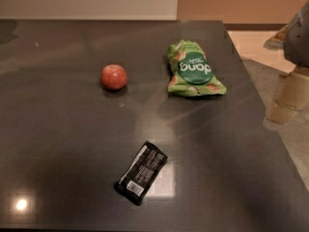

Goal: Move green rice chip bag near rxbar chocolate

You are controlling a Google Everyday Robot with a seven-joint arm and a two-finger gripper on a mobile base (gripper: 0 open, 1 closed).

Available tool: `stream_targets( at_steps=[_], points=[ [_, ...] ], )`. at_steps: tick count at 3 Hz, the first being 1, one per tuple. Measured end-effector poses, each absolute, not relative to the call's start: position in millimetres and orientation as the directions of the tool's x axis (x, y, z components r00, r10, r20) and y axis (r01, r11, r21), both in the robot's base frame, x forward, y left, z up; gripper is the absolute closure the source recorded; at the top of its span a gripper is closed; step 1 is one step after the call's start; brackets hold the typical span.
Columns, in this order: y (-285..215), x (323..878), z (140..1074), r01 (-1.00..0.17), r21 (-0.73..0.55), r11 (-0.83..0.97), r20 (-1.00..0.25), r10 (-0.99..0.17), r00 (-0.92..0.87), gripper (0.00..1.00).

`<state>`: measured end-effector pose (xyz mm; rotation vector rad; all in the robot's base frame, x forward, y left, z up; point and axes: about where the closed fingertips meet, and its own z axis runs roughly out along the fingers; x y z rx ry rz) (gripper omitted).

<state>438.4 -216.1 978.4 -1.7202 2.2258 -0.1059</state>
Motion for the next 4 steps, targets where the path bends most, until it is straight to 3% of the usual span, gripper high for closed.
stream_targets(
  at_steps=[2,4],
  points=[
    [-205,467,986,-0.91,-0.254,0.327,-0.212,-0.937,-0.277,0.0],
    [-192,545,999,-0.776,-0.214,0.593,-0.313,-0.794,-0.521,0.0]
  ],
)
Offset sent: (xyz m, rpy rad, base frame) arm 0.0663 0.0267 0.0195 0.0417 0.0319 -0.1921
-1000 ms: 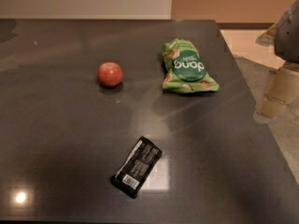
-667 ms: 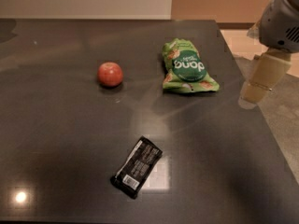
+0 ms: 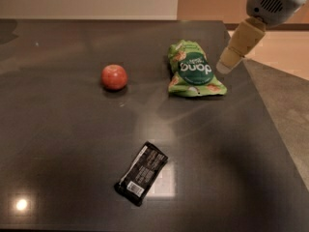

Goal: Move green rice chip bag near rxbar chocolate

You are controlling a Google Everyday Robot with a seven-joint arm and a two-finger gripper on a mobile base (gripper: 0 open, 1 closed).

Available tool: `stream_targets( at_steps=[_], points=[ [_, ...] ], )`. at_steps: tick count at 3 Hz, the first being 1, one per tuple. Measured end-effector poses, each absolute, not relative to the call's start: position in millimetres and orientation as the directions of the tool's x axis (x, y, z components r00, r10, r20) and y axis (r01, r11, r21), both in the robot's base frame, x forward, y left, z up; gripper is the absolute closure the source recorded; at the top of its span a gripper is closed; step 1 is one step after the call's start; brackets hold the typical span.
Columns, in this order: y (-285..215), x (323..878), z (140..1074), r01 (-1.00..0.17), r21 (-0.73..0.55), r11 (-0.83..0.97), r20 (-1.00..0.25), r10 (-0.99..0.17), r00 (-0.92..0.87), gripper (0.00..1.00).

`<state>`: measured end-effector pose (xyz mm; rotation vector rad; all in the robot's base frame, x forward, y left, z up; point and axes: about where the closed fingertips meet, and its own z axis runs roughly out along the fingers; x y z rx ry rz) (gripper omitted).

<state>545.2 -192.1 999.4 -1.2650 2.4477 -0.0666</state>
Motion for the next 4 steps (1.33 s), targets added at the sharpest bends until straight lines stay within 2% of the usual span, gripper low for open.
stream_targets(
  at_steps=[2,4],
  points=[
    [-194,614,960,-0.584,-0.195,0.788,-0.346,-0.612,-0.711,0.0],
    [-194,664,913,-0.507,-0.127,0.853,-0.337,-0.518,-0.787,0.0]
  ],
)
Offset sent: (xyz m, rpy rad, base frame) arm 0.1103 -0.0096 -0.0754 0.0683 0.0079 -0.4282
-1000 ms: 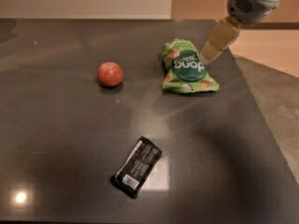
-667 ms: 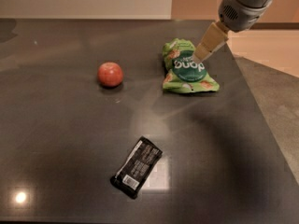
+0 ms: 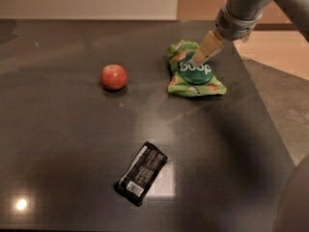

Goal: Move green rice chip bag near rxbar chocolate

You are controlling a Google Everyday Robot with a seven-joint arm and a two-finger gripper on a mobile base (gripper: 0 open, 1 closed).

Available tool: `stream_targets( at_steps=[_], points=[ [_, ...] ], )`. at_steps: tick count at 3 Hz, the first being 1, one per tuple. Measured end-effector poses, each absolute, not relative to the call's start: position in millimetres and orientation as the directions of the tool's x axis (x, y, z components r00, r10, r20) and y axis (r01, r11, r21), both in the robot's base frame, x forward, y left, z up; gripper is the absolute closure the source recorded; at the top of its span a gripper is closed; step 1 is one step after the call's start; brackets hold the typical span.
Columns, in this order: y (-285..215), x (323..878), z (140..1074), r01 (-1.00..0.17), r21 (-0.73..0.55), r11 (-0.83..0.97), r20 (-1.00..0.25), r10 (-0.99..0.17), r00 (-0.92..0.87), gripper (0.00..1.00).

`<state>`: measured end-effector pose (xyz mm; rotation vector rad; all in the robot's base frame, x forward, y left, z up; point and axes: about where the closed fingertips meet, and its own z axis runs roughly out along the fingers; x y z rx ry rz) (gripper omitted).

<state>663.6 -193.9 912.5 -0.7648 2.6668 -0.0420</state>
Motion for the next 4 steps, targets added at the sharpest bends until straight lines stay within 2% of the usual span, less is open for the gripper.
stream_targets(
  at_steps=[4],
  points=[
    [-153,699,861,-0.575,-0.011,0.818,-0.329,-0.546,-0.771,0.0]
  ],
)
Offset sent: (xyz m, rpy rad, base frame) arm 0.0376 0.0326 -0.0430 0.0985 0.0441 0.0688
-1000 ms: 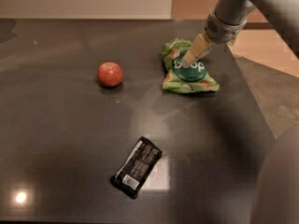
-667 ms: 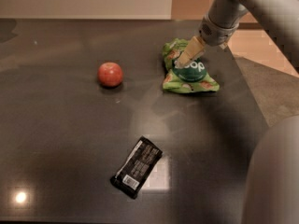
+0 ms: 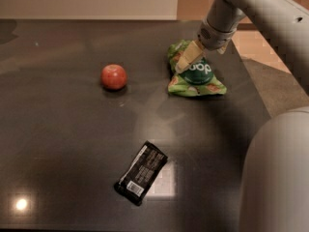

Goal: Move green rice chip bag near rxbar chocolate

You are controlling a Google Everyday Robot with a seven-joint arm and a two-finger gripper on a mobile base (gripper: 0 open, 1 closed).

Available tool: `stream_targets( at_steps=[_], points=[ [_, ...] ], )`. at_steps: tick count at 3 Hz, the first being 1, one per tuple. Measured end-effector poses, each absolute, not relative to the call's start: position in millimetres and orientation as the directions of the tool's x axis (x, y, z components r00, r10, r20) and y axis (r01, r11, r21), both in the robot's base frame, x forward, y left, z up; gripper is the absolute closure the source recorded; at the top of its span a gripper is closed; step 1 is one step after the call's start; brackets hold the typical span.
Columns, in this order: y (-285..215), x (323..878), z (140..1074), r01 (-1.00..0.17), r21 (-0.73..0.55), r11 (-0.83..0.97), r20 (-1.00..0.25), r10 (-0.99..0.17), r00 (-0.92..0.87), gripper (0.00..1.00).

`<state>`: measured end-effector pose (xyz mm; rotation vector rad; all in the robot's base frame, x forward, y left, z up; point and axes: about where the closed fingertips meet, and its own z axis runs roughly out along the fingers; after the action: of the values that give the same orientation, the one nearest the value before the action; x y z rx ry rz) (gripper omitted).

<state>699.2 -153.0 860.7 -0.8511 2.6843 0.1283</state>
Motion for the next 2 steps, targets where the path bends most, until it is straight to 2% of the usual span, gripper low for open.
stream_targets(
  at_steps=[1,2],
  points=[
    [-149.5,698.2,856.5,-0.575,0.007,0.818,-0.314,-0.543,-0.778,0.16],
    [-145.7,693.3,857.7,-0.579,0.022,0.815,-0.31,-0.545,-0.779,0.41]
  ],
)
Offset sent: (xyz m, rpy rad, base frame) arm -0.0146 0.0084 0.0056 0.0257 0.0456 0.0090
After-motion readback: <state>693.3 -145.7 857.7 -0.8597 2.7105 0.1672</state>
